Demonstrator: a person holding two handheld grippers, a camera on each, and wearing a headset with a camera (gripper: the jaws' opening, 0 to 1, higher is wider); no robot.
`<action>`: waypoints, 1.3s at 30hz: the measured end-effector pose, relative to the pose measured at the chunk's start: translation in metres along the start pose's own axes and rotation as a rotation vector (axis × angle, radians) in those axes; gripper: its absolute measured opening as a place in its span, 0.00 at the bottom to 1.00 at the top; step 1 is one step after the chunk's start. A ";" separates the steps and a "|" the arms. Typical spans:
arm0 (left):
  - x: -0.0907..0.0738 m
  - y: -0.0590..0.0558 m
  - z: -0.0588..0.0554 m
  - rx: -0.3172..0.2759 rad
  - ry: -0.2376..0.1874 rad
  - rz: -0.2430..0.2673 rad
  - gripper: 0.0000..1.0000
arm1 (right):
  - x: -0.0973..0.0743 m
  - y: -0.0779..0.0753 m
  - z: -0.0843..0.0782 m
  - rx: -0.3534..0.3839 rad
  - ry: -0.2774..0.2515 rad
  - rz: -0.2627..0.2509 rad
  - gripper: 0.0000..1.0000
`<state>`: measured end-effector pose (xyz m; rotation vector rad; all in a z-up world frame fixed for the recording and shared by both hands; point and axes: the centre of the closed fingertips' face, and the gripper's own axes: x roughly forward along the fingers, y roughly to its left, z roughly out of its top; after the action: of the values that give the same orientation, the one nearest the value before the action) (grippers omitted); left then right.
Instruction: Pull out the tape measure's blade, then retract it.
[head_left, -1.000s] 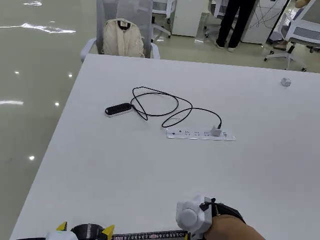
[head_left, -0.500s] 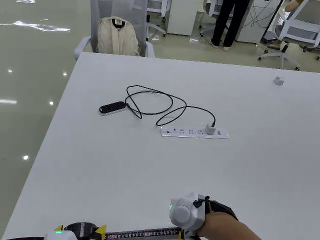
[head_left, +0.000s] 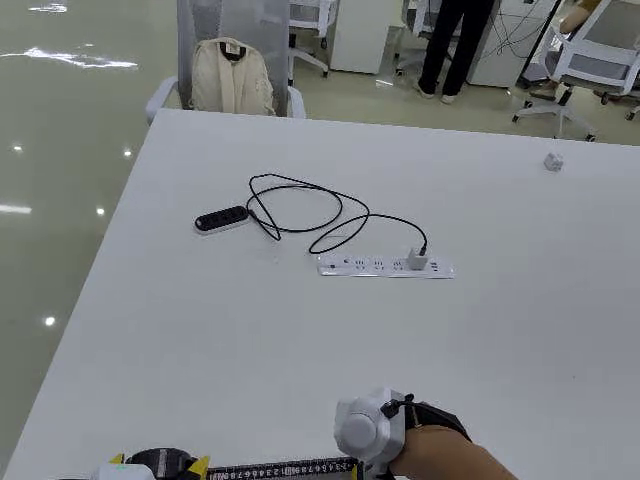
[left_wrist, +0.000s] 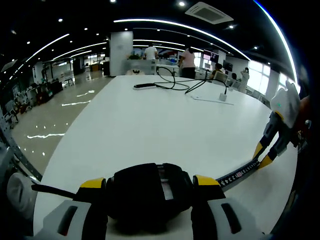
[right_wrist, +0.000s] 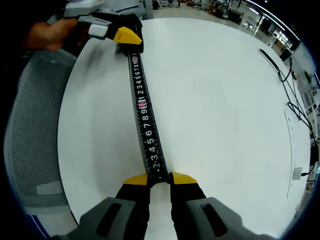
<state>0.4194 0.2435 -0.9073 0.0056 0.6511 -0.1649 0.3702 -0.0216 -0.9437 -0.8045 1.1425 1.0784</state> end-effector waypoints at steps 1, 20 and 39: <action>0.000 0.000 0.000 0.003 0.001 -0.001 0.64 | 0.000 0.000 0.000 -0.003 -0.003 -0.001 0.15; 0.000 -0.002 0.000 0.030 0.006 -0.044 0.63 | 0.001 0.006 0.013 -0.042 -0.029 0.004 0.15; 0.001 -0.002 0.001 0.039 -0.002 -0.050 0.63 | 0.004 0.012 0.024 -0.052 -0.029 0.017 0.15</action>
<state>0.4200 0.2413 -0.9071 0.0269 0.6461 -0.2259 0.3667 0.0050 -0.9417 -0.8186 1.1020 1.1342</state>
